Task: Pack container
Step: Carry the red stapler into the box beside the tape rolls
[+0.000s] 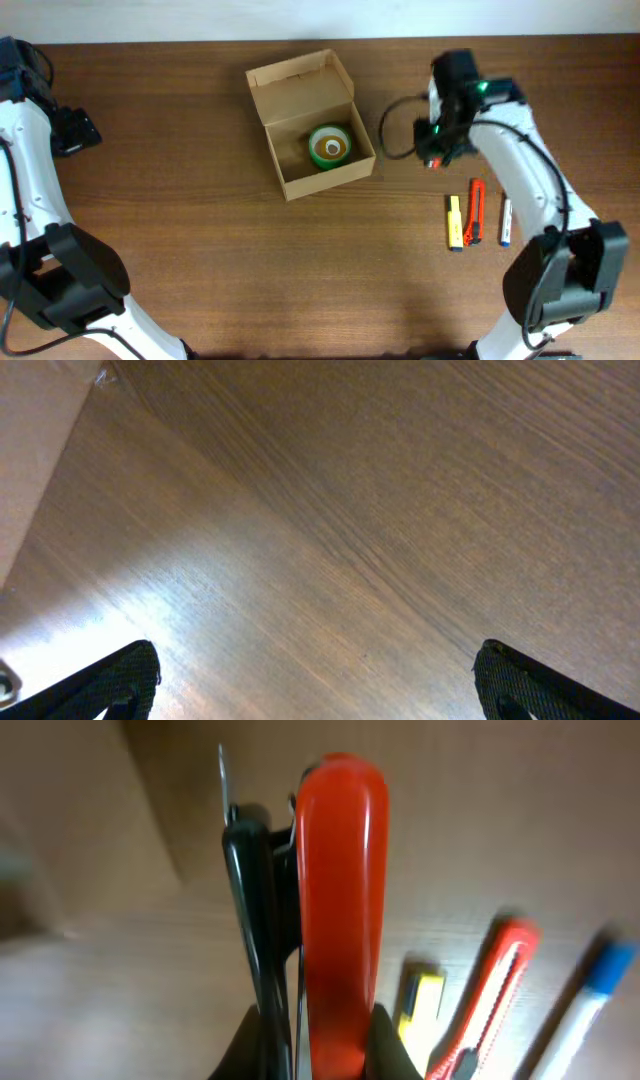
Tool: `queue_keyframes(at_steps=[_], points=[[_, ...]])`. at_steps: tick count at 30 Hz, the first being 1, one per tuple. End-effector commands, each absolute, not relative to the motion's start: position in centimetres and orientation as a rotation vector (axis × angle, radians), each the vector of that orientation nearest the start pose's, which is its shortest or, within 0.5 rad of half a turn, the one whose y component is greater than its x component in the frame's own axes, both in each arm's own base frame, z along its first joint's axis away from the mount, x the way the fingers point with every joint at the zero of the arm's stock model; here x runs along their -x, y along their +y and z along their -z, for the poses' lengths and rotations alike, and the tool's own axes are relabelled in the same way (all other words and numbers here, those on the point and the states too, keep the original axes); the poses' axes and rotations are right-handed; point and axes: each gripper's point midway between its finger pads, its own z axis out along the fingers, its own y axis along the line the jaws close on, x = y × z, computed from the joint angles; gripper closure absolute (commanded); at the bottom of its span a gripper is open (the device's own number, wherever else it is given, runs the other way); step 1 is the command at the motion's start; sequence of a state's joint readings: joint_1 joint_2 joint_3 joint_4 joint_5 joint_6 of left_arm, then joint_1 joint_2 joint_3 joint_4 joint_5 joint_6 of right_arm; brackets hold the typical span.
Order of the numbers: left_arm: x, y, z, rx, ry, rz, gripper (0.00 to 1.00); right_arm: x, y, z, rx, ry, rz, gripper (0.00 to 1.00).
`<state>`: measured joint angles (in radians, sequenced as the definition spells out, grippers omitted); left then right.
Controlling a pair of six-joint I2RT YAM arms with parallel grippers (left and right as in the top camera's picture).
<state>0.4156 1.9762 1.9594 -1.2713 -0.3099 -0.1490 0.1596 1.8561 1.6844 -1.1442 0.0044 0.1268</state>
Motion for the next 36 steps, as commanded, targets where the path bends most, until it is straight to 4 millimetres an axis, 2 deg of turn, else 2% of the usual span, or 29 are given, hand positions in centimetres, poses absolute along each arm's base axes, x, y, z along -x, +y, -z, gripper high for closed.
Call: queue_keyframes(at_steps=[1, 3, 5, 6, 8, 10, 12, 13, 16, 20, 23, 26, 27, 29, 31, 34, 36], points=[[-37.6, 22.6, -18.6, 0.845, 2.734, -0.502, 0.0, -42.7, 6.4, -20.0, 0.133, 2.74, -0.008, 0.96], [-37.6, 22.6, -18.5, 0.845, 2.735, -0.502, 0.0, -44.2, 6.7, -23.8, 0.135, 2.643, -0.023, 0.96], [-37.6, 22.6, -18.6, 0.845, 2.734, -0.502, 0.0, -44.9, 7.9, -26.2, 0.21, 2.58, -0.029, 0.96], [-37.6, 22.6, -18.6, 0.845, 2.734, -0.502, 0.0, -45.1, 9.3, -27.1, 0.273, 2.557, -0.035, 0.96], [-37.6, 22.6, -18.6, 0.845, 2.734, -0.502, 0.0, -45.0, 12.8, -27.4, 0.445, 2.528, -0.039, 0.96], [-37.6, 22.6, -18.6, 0.845, 2.734, -0.502, 0.0, -44.4, 16.6, -26.1, 0.645, 2.51, -0.033, 0.97], [-37.6, 22.6, -18.6, 0.845, 2.734, -0.502, 0.0, -43.7, 19.1, -24.4, 0.813, 2.507, -0.019, 0.96], [-37.6, 22.6, -18.6, 0.845, 2.734, -0.502, 0.0, -42.7, 20.8, -22.6, 0.996, 2.504, 0.004, 0.96], [-37.6, 22.6, -18.6, 0.845, 2.734, -0.502, 0.0, -40.8, 23.3, -19.2, 1.321, 2.479, 0.04, 0.96], [-37.6, 22.6, -18.6, 0.845, 2.734, -0.502, 0.0, -41.2, 24.5, -17.3, 1.44, 2.437, 0.043, 0.96], [-37.6, 22.6, -18.6, 0.845, 2.734, -0.502, 0.0, -42.2, 25.6, -16.5, 1.425, 2.414, 0.008, 0.96], [-37.6, 22.6, -18.6, 0.845, 2.734, -0.502, 0.0, -43.4, 26.6, -14.6, 1.314, 2.466, -0.03, 0.96], [-37.6, 22.6, -18.5, 0.845, 2.735, -0.502, 0.0, -44.0, 26.9, -14.1, 1.241, 2.492, -0.044, 0.96], [-37.6, 22.6, -18.6, 0.845, 2.734, -0.502, 0.0, -44.9, 27.5, -14.3, 1.08, 2.522, -0.081, 0.96], [-37.6, 22.6, -18.6, 0.845, 2.734, -0.502, 0.0, -46.2, 28.3, -15.0, 0.825, 2.552, -0.15, 0.96], [-37.6, 22.6, -18.6, 0.845, 2.734, -0.502, 0.0, -46.2, 28.6, -15.1, 0.566, 2.623, -0.224, 0.96], [-37.6, 22.6, -18.6, 0.845, 2.734, -0.502, 0.0, -45.9, 29.1, -15.1, 0.485, 2.644, -0.25, 0.96]])
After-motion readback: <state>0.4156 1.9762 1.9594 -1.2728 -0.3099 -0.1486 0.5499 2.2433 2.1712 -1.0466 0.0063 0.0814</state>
